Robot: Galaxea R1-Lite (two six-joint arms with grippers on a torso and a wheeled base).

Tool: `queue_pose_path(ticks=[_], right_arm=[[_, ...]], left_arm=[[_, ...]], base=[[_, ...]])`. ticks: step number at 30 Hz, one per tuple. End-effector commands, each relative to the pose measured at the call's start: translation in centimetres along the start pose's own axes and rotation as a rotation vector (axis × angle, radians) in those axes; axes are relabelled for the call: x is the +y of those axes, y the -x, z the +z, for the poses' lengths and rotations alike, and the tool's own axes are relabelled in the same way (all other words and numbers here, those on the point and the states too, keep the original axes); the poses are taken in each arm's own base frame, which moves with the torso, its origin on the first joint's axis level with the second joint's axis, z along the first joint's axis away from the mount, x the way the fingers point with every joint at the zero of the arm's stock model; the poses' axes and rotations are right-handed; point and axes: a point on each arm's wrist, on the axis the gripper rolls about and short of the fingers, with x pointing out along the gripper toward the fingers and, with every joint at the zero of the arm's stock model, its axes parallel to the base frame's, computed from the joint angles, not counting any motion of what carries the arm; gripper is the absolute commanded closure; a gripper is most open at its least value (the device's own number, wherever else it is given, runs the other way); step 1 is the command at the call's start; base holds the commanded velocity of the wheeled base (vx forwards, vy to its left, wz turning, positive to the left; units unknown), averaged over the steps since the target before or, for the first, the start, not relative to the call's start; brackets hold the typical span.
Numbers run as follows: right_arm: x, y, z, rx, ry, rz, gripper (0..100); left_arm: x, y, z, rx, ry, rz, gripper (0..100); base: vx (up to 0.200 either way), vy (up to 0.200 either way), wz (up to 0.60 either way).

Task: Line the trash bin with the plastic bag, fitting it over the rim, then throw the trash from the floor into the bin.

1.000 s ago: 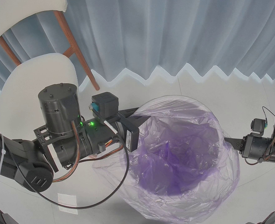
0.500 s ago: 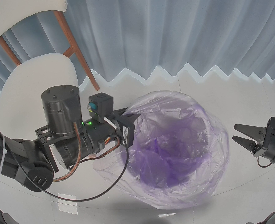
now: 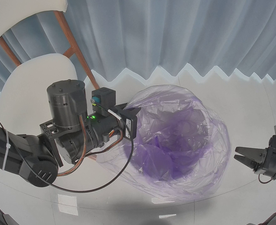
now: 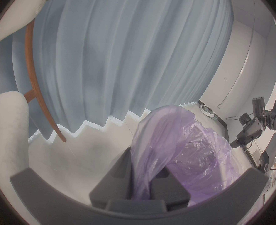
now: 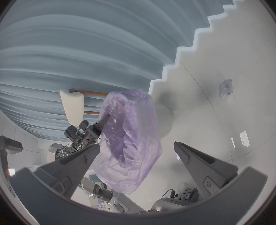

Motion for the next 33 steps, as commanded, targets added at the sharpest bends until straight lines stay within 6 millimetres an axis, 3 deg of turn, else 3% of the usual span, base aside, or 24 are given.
queue_pose_path(ticks=[1,8,12,13,24,33], right_arm=[[-0.6,-0.5,-0.1,0.023,-0.023,-0.018,0],[-1.5,-2.8,1.7,0.025,-0.017,-0.017,0],[-1.8,-4.0,1.8,0.031,0.001,0.004,0],[-1.9,-4.5,1.6,0.031,0.008,0.006,100],[-2.6,-4.9,0.0,0.092,-0.020,-0.012,100],[-3.9,-6.8,1.3,0.061,-0.013,-0.029,100]], left_arm=[[0.0,-0.2,0.1,-0.007,0.000,0.000,100],[0.0,-0.2,0.2,-0.010,0.001,-0.003,100],[0.0,-0.2,0.3,-0.011,0.002,-0.001,100],[0.0,-0.2,0.3,-0.013,0.004,-0.001,100],[0.0,-0.6,1.3,-0.048,0.038,0.003,100],[-0.6,-0.6,1.7,-0.061,0.126,-0.018,100]], base=[[0.000,0.000,0.00],[0.000,0.000,0.00],[0.000,0.000,0.00],[0.000,0.000,0.00],[0.000,0.000,0.00],[0.000,0.000,0.00]])
